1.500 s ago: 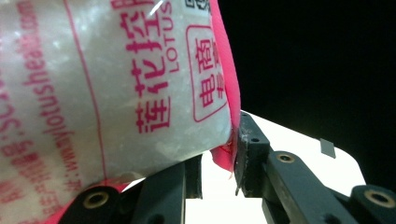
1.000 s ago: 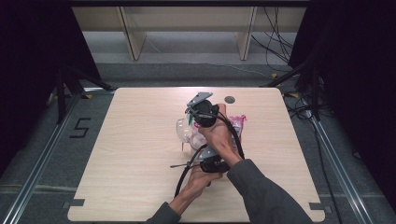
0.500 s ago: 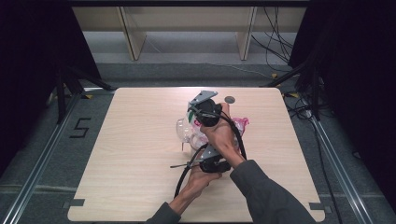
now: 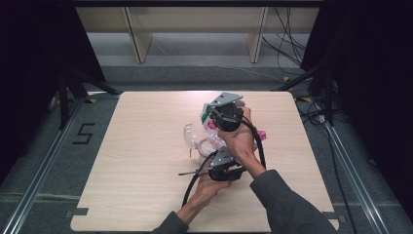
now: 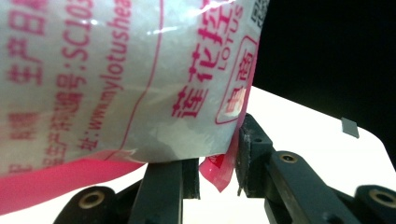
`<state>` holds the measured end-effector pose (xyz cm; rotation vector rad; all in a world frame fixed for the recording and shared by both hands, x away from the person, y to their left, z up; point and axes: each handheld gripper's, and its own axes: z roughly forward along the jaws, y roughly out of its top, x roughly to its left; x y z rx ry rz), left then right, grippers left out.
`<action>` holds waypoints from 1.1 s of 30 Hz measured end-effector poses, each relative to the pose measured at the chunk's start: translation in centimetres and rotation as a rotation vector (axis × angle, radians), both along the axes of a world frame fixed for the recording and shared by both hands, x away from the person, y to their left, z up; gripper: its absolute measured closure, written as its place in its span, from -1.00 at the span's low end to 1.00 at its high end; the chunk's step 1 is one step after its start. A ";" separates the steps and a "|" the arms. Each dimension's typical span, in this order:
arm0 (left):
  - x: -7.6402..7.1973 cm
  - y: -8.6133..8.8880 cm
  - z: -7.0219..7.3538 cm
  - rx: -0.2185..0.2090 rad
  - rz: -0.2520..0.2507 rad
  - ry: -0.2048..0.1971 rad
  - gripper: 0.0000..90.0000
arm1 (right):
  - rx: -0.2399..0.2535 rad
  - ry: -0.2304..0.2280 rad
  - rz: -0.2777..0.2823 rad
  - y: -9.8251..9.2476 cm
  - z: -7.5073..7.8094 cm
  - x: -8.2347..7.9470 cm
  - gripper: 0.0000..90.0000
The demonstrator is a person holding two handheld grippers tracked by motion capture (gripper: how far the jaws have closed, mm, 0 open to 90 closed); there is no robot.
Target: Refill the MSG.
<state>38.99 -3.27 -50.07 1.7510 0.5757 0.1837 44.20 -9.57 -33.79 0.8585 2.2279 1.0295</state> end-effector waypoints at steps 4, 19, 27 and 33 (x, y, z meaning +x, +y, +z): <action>0.0 0.0 -0.1 0.000 0.006 0.005 0.63 | 0.004 -0.005 0.011 -0.3 0.1 -0.1 1.00; 0.0 0.2 0.0 -0.005 -0.002 -0.001 0.63 | 0.045 0.004 0.009 -0.9 0.6 -0.6 1.00; -0.1 0.1 -0.1 -0.007 -0.002 -0.002 0.62 | 0.063 -0.007 0.013 -1.4 0.8 -0.8 1.00; -0.1 0.1 -0.2 0.008 -0.004 -0.007 0.62 | 0.081 -0.001 0.033 -2.1 0.9 -1.3 1.00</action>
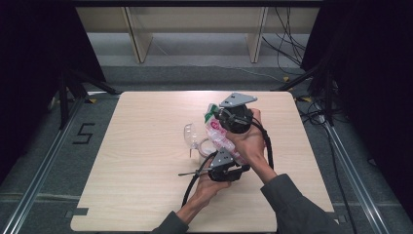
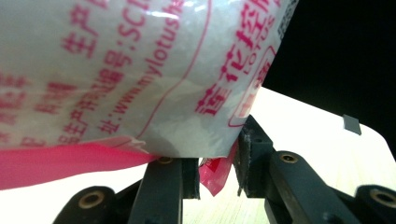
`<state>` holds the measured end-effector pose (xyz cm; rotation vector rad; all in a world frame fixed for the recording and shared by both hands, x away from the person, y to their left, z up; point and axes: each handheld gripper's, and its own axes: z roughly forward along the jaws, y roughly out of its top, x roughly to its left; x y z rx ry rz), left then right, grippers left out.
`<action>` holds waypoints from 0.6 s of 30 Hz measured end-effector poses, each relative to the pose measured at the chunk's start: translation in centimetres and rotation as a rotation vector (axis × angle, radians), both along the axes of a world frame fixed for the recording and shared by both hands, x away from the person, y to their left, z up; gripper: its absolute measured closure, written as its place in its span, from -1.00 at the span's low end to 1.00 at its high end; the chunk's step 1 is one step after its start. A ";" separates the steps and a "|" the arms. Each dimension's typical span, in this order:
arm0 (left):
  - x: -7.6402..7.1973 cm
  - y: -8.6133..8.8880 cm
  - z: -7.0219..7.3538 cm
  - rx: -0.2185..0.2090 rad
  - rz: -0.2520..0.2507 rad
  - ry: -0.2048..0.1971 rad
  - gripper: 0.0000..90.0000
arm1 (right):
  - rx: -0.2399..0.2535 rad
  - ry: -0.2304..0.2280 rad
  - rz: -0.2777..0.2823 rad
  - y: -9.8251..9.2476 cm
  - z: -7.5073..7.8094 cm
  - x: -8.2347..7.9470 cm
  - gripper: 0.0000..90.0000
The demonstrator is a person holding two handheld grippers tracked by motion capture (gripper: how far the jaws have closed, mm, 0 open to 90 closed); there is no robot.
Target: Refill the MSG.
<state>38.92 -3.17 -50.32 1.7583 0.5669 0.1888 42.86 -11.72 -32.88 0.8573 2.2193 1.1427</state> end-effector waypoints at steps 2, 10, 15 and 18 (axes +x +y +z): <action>-0.1 -0.1 -0.1 0.002 -0.002 0.003 0.62 | 0.017 0.001 -0.004 -0.3 0.0 -0.3 1.00; -0.1 -0.2 -0.2 0.011 -0.009 0.004 0.58 | 0.069 -0.009 -0.010 -2.1 0.2 -0.9 1.00; -0.1 0.0 -0.2 0.026 -0.005 0.003 0.55 | 0.099 -0.015 -0.008 -3.0 0.4 -1.5 1.00; -0.2 0.0 -0.2 0.034 -0.003 0.001 0.53 | 0.140 -0.016 -0.013 -3.7 0.4 -2.1 1.00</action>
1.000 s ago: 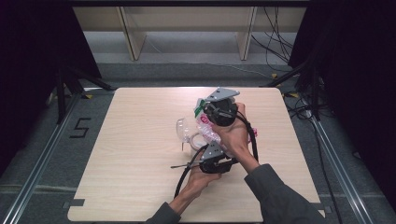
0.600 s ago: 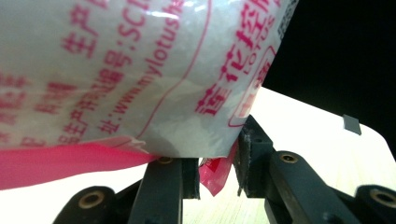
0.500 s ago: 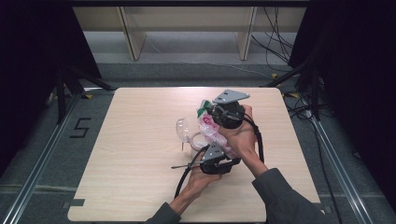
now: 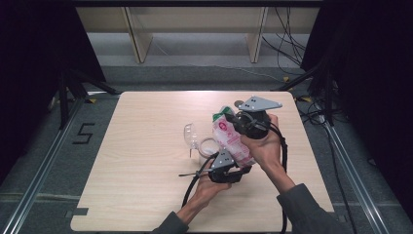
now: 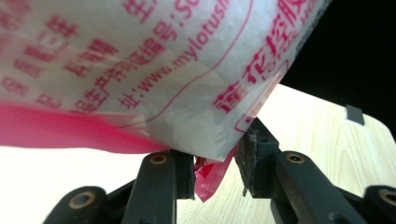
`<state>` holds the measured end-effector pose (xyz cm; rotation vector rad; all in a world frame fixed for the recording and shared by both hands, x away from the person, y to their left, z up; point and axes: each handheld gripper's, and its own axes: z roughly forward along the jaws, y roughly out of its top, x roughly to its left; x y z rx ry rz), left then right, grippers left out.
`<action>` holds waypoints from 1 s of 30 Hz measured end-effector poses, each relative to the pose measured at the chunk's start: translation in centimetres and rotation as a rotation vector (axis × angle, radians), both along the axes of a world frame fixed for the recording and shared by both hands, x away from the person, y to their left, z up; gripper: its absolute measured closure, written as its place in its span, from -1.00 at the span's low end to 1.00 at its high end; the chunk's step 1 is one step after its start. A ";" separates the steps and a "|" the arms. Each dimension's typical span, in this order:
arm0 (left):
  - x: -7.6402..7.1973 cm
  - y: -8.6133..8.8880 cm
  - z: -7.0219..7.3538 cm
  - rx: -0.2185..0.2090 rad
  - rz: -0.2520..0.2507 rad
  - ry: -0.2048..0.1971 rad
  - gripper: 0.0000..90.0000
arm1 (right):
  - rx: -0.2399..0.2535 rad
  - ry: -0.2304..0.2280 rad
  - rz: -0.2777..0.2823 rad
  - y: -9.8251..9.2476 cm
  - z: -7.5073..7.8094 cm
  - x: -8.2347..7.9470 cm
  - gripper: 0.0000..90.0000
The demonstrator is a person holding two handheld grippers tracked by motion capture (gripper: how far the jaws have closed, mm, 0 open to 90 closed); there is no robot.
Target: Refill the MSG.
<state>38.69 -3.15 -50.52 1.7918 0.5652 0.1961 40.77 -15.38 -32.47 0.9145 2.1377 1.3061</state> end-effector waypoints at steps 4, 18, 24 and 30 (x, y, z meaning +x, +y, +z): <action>-0.2 -0.1 0.0 0.005 -0.015 0.021 0.50 | 0.007 -0.019 0.012 -1.2 0.2 -0.3 1.00; -0.5 0.4 -0.2 0.080 0.039 0.074 0.21 | 0.099 0.007 -0.013 -3.3 -1.0 -0.8 1.00; -0.7 0.6 -0.3 0.062 0.048 0.094 0.11 | 0.142 0.008 -0.004 -3.7 -1.5 -0.9 1.00; -1.1 0.9 0.0 0.082 0.077 0.088 0.06 | 0.150 -0.008 -0.005 -4.5 -1.8 -1.1 1.00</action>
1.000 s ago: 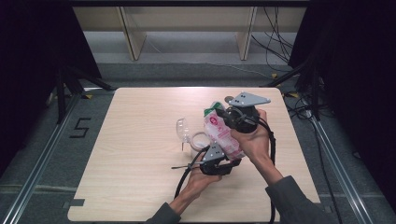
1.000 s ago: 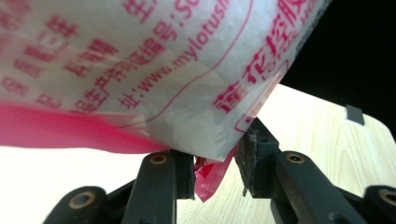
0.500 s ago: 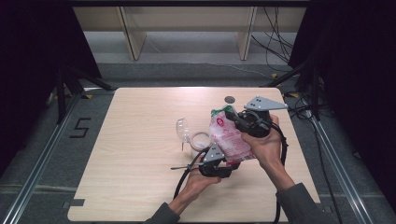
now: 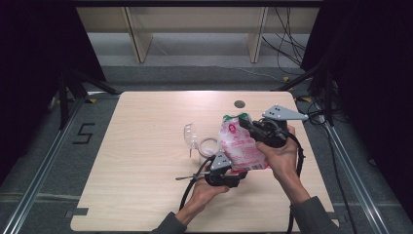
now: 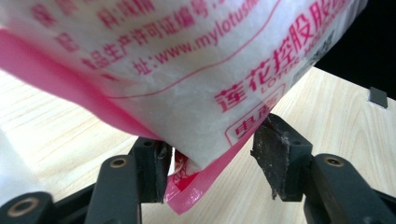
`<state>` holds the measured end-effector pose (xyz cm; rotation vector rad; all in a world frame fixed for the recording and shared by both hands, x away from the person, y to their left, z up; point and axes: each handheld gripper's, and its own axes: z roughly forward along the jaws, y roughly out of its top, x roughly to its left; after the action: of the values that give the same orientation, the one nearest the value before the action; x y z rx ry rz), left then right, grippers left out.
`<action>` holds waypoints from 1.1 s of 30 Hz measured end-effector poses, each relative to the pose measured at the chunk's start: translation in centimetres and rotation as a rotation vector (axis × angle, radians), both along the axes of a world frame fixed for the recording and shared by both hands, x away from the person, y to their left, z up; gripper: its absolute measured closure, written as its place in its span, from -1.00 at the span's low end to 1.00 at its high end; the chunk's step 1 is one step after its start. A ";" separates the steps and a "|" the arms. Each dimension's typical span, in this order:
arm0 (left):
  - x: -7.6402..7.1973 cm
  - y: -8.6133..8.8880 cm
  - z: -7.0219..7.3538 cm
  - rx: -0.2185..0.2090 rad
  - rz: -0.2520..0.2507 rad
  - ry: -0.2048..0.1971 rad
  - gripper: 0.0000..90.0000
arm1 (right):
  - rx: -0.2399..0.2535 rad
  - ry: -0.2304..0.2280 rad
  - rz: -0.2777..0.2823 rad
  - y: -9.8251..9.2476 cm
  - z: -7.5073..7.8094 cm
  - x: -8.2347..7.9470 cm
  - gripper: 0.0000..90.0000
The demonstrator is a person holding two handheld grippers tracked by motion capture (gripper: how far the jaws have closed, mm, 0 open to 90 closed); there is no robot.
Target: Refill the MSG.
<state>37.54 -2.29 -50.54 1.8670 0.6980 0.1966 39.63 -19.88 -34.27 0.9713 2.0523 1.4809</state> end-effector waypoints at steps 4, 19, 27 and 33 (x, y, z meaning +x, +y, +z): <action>-0.6 0.2 0.4 0.004 0.020 -0.027 0.03 | 0.014 0.030 -0.020 -0.2 -0.4 -0.2 1.00; -2.5 1.6 1.7 0.008 -0.027 -0.054 -0.01 | 0.070 0.060 -0.119 -4.9 -3.6 -0.3 1.00; -3.4 4.0 2.4 0.012 -0.016 -0.074 -0.05 | 0.185 0.069 -0.145 -7.6 -5.2 -2.1 1.00; -3.3 5.4 2.3 0.021 0.011 -0.064 -0.05 | 0.218 0.059 -0.167 -9.2 -6.3 -3.0 1.00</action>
<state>34.29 3.15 -48.22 1.8691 0.6646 0.2707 36.64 -29.04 -40.61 1.2524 1.8254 1.6260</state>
